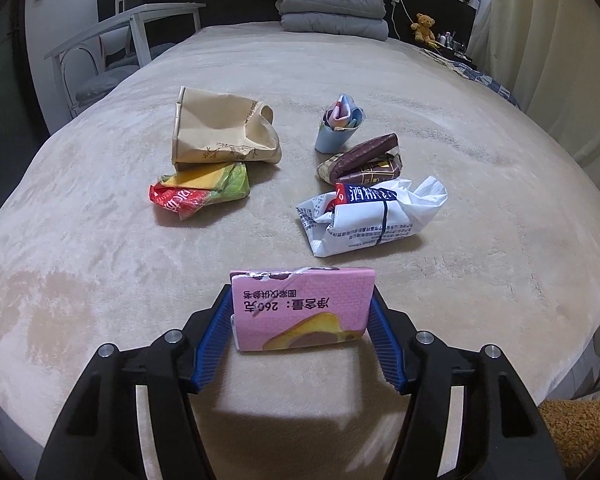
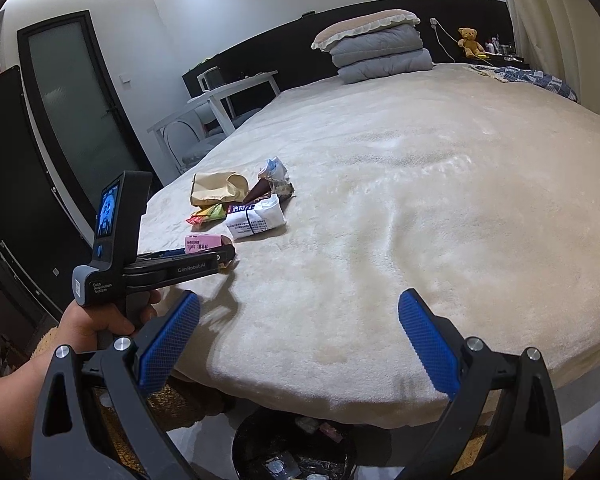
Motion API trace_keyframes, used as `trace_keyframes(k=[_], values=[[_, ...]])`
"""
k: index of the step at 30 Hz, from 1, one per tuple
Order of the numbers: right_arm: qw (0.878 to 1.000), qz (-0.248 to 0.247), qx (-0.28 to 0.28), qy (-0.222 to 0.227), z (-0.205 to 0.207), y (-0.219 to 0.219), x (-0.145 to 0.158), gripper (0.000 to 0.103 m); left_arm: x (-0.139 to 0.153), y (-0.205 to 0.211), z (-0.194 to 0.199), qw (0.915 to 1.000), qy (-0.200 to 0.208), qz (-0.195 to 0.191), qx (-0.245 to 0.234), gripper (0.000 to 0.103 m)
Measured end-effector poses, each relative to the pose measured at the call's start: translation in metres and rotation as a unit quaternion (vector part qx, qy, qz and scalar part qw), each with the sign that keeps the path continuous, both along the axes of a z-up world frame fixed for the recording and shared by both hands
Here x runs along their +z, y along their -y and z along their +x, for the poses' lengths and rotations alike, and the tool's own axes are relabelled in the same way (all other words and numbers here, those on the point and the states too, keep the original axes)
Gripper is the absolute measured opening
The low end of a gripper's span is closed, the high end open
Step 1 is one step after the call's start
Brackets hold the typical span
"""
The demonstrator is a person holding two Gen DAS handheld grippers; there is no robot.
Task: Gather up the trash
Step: 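Lift the pink carton with the left tool while the right tool grasps the white tissue package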
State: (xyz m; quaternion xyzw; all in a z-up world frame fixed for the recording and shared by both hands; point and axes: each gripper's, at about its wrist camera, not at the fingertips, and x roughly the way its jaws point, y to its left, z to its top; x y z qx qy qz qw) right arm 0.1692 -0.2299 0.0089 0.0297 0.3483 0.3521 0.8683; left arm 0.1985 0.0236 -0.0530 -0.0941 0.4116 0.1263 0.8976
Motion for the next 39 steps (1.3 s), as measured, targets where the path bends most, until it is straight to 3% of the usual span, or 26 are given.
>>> trace_keyframes(k=[8,20,28,39], values=[[1.000,-0.004,-0.004,-0.006,0.006,-0.010,-0.003,0.098,0.014,-0.014,-0.018,0.9997,0.018,-0.020,-0.001,0.061],[0.998,-0.052,0.030,0.027,0.019,-0.073,-0.008,0.098,0.041,-0.045,-0.059,0.9971,0.058,-0.049,-0.014,0.061],[0.994,-0.097,0.042,0.030,0.045,-0.122,-0.025,0.098,0.048,-0.060,-0.080,0.9947,0.073,-0.068,-0.026,0.061],[0.992,-0.120,0.046,0.014,0.085,-0.171,-0.047,0.098,0.049,-0.073,-0.094,0.9931,0.079,-0.082,-0.027,0.061]])
